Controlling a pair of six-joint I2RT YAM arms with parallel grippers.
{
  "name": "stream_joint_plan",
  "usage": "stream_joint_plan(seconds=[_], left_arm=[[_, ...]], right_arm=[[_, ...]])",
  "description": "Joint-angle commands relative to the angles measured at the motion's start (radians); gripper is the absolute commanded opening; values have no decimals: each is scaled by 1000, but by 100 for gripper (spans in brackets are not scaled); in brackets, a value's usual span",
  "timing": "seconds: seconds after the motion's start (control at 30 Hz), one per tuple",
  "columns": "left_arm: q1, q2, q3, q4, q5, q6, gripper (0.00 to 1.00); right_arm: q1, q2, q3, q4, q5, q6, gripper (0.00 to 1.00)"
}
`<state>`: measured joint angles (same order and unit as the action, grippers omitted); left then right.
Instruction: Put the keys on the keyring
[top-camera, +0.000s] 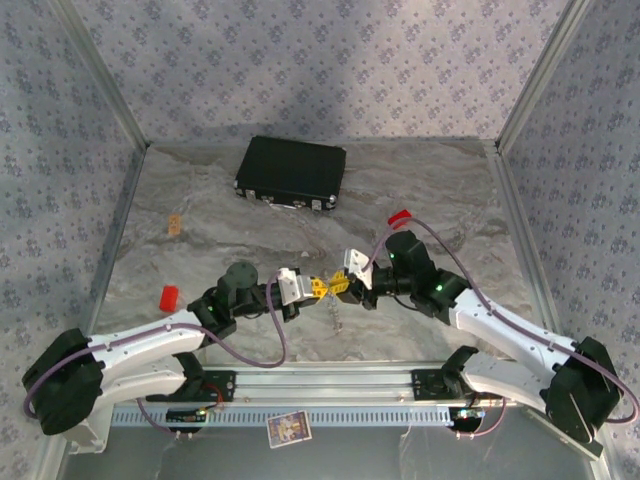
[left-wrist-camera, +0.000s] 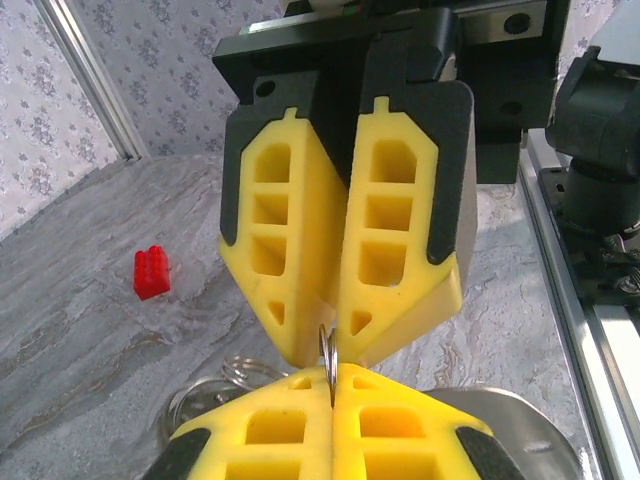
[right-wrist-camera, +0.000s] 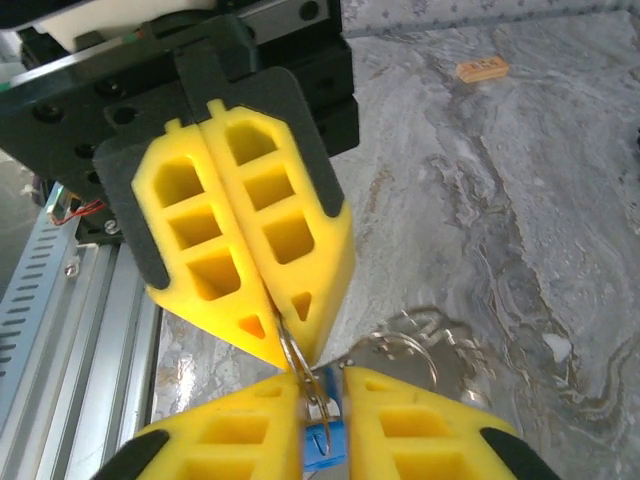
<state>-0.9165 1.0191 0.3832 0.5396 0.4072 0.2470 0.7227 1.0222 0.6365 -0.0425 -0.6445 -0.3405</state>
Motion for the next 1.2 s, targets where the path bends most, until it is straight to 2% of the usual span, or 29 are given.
stream_joint_plan(seconds=[0.0, 0.07, 0.17, 0.27, 0.47, 0.63, 0.7, 0.83, 0.87, 0.9, 0.97, 1.03, 1.17], left_arm=[[-4, -17, -1, 77, 45, -15, 0], [-4, -19, 2, 66, 23, -13, 2], [-5, -20, 22, -9, -38, 7, 15], [-4, -13, 67, -143, -71, 51, 16], [-4, 18, 125, -272, -85, 96, 13], [-5, 22, 138, -279, -70, 92, 14], [-5, 14, 138, -279, -68, 92, 11], [-5, -3, 128, -269, -57, 92, 0], [-4, -7, 122, -264, -53, 91, 0], [-4, -12, 117, -254, -47, 88, 0], [-5, -19, 105, -233, -34, 83, 0], [-5, -23, 93, -210, -21, 77, 0], [-4, -24, 74, -167, -2, 75, 0]], right_arm=[[3, 0, 8, 51, -31, 22, 7], [2, -4, 13, 44, -39, 17, 0], [3, -4, 36, -5, -38, -5, 0], [15, -1, 80, -99, -7, -54, 0], [59, 64, 219, -356, 77, -185, 0], [105, 125, 315, -494, 169, -261, 0], [113, 139, 331, -518, 189, -278, 0], [104, 131, 316, -495, 164, -276, 0], [93, 120, 296, -465, 149, -263, 1], [82, 106, 272, -428, 138, -243, 14], [56, 76, 224, -363, 102, -203, 29], [36, 46, 176, -294, 82, -157, 33], [26, 10, 106, -206, 76, -96, 34]])
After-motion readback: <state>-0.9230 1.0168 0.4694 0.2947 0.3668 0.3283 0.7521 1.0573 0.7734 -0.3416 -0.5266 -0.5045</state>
